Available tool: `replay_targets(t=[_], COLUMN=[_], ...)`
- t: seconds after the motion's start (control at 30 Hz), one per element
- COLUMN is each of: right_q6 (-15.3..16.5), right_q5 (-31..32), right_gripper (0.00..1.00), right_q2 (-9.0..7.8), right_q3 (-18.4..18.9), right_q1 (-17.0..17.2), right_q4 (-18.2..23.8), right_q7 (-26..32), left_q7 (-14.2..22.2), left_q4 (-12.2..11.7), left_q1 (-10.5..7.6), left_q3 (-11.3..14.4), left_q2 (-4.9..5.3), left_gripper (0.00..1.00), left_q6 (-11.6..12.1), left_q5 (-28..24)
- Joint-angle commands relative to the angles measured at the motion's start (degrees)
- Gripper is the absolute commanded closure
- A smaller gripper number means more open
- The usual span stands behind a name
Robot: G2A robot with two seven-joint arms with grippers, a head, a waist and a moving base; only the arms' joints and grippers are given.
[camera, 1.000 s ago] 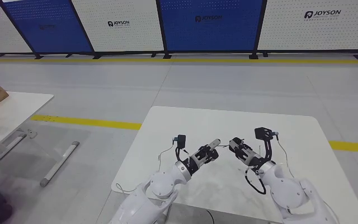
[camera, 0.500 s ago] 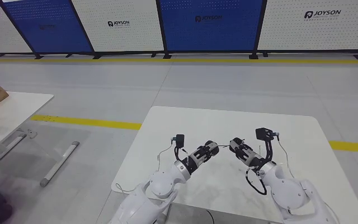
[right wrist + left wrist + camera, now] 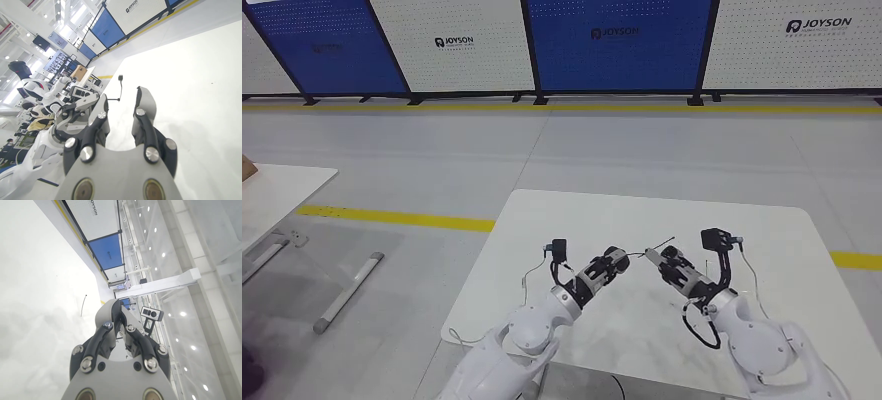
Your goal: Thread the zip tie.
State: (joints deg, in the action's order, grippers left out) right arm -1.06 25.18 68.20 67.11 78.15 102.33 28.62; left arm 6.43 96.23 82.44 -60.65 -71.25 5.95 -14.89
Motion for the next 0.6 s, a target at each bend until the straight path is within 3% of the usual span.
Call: replay_targets(t=[0.0, 0.1, 0.17, 0.27, 0.57], right_q6=[0.3, -0.5, -1.3, -4.2, -3.6], right_q5=[1.0, 2.3, 2.9, 11.4, 11.9], right_gripper=[0.0, 0.0, 0.0, 0.0, 0.0], right_q2=[-0.13, -0.33, -0.41, -0.64, -0.65], right_q3=[0.5, 1.3, 1.8, 0.8, 0.7], right_q1=[0.6, 1.6, 1.7, 1.3, 1.4], right_q4=[0.1, -0.2, -0.6, -1.0, -1.1], right_q7=[-0.3, -0.5, -0.3, -0.3, -0.7], left_q7=[-0.2, 0.2, 1.5, 2.6, 2.2], left_q4=[0.0, 0.6, 0.6, 0.6, 0.6], left_q1=[0.18, 0.63, 0.73, 0.73, 0.67], left_q3=[-0.4, -1.0, -1.4, -1.5, -1.3], left_q2=[-0.1, -0.21, -0.2, -0.17, -0.22], left_gripper=[1.0, 1.0, 1.0, 1.0, 1.0], left_q6=[1.2, 3.4, 3.5, 2.9, 2.9], left_q5=[-2.2, -5.4, -7.3, -8.2, -8.0])
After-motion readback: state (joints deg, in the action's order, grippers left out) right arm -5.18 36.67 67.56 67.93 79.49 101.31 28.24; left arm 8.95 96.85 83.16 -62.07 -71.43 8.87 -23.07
